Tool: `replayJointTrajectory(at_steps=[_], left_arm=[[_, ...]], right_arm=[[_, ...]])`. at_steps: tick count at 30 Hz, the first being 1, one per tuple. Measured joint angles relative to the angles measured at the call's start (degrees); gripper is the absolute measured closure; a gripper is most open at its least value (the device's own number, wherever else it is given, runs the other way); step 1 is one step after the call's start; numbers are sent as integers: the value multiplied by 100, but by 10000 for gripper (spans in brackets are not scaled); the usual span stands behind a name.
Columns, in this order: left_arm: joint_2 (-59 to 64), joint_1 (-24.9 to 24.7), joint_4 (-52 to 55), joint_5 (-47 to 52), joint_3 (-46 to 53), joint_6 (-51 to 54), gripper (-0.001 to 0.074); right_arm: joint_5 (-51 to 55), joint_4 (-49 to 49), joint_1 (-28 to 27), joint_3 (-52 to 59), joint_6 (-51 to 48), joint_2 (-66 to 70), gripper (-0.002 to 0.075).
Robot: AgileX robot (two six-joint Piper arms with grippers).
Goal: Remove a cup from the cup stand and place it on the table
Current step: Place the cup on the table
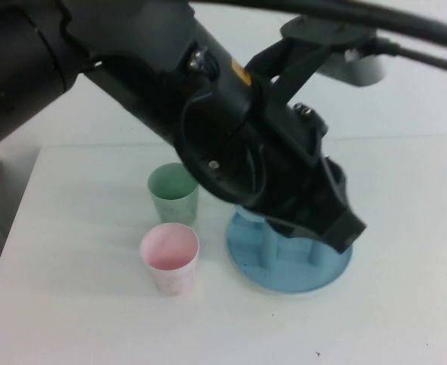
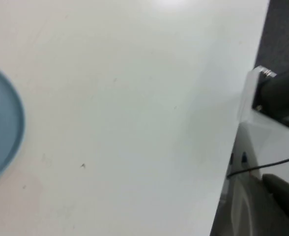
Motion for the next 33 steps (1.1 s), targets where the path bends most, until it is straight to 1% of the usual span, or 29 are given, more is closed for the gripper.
replayJointTrajectory(at_steps=[2, 4, 6, 9, 13, 17, 19, 23, 29, 33], left_arm=[[-119, 0, 302, 11, 231, -80, 731], [-287, 0, 410, 23, 518, -93, 732], [-452, 0, 420, 37, 806, -80, 733], [-718, 0, 429, 37, 1307, 36, 735], [-1112, 0, 462, -23, 2004, 164, 736], [-1574, 0, 462, -390, 2671, 270, 736], [-1821, 0, 464, -569, 2967, 405, 736], [-2300, 0, 464, -931, 3546, 620, 736], [-3142, 0, 464, -1592, 4209, 870, 736], [-3694, 0, 464, -2105, 4595, 984, 736]], right_arm=[[511, -770, 0, -433, 436, 565, 708], [842, -1255, 0, -776, 652, 1091, 708], [1087, -1565, 0, -999, 721, 1614, 708], [1163, -1806, 82, -1141, 747, 2403, 708], [998, -2264, 556, -1162, 889, 3250, 708], [672, -2869, 1153, -1179, 1132, 3835, 708], [535, -3143, 1329, -1189, 1212, 4084, 708], [246, -3381, 1425, -1198, 1265, 4625, 708], [-124, -3400, 1425, -1234, 1095, 5235, 708], [-230, -3400, 1425, -1234, 1027, 5407, 680]])
